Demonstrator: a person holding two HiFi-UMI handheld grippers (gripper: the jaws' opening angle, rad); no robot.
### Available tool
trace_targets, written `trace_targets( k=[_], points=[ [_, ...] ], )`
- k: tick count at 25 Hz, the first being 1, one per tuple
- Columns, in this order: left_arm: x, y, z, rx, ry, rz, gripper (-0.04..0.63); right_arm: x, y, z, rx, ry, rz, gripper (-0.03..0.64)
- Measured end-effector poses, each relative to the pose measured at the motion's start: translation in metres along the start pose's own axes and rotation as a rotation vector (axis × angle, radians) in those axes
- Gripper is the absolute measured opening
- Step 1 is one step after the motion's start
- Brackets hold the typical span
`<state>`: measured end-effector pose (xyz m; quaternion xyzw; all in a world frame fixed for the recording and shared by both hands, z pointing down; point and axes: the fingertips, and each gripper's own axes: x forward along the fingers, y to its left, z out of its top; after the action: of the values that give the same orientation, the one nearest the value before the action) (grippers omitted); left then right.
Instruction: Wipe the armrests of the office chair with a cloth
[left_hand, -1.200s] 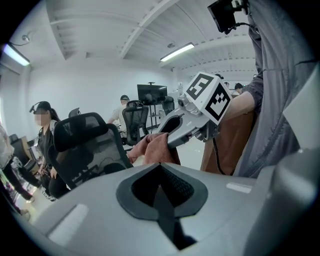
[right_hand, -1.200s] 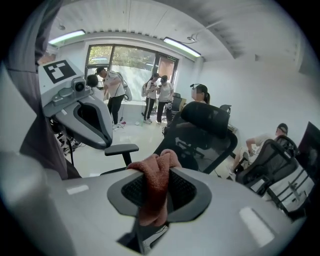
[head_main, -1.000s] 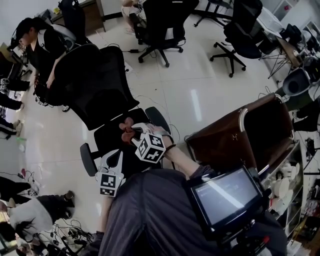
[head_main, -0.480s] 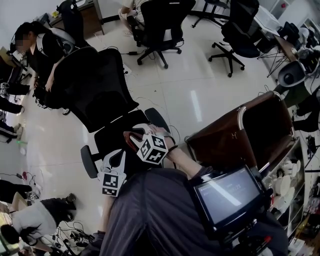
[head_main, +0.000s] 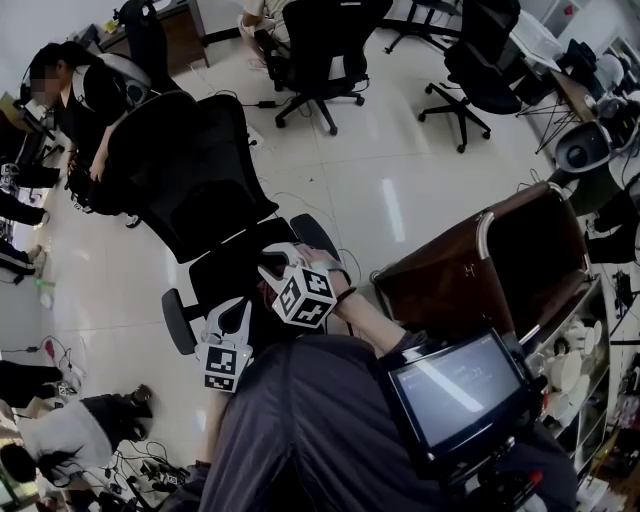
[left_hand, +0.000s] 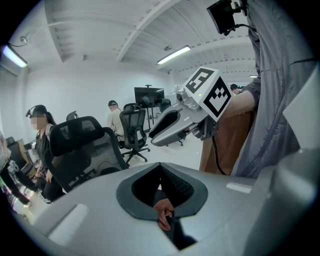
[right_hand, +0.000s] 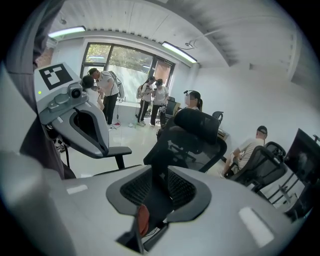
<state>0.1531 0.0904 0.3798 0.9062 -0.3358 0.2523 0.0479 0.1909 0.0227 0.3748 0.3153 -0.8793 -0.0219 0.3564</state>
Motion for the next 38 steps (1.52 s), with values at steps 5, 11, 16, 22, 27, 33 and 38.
trace_targets(
  k=[5,11,16,22,27,33,38],
  points=[
    [-0.001,0.002,-0.001,-0.002,-0.001,0.000,0.015,0.001,0.000,-0.006,-0.035,0.033,-0.011,0.002],
    [0.001,0.005,0.001,0.004,0.001,-0.008,0.015,0.004,-0.002,-0.008,-0.069,0.053,-0.028,0.002],
    [0.003,0.004,-0.001,0.008,0.003,-0.014,0.015,0.006,-0.003,-0.018,-0.103,0.083,-0.047,0.002],
    [0.005,0.006,0.000,0.011,0.003,-0.012,0.015,0.008,-0.006,-0.019,-0.107,0.081,-0.052,0.002],
    [0.008,0.007,0.001,0.009,0.002,-0.012,0.015,0.009,-0.008,-0.021,-0.108,0.081,-0.051,0.002],
    [0.009,0.008,-0.001,0.007,0.004,-0.011,0.015,0.011,-0.010,-0.023,-0.108,0.088,-0.047,0.002],
    [0.011,0.009,0.000,0.006,0.003,-0.015,0.015,0.010,-0.011,-0.025,-0.111,0.090,-0.048,0.002]
  ],
)
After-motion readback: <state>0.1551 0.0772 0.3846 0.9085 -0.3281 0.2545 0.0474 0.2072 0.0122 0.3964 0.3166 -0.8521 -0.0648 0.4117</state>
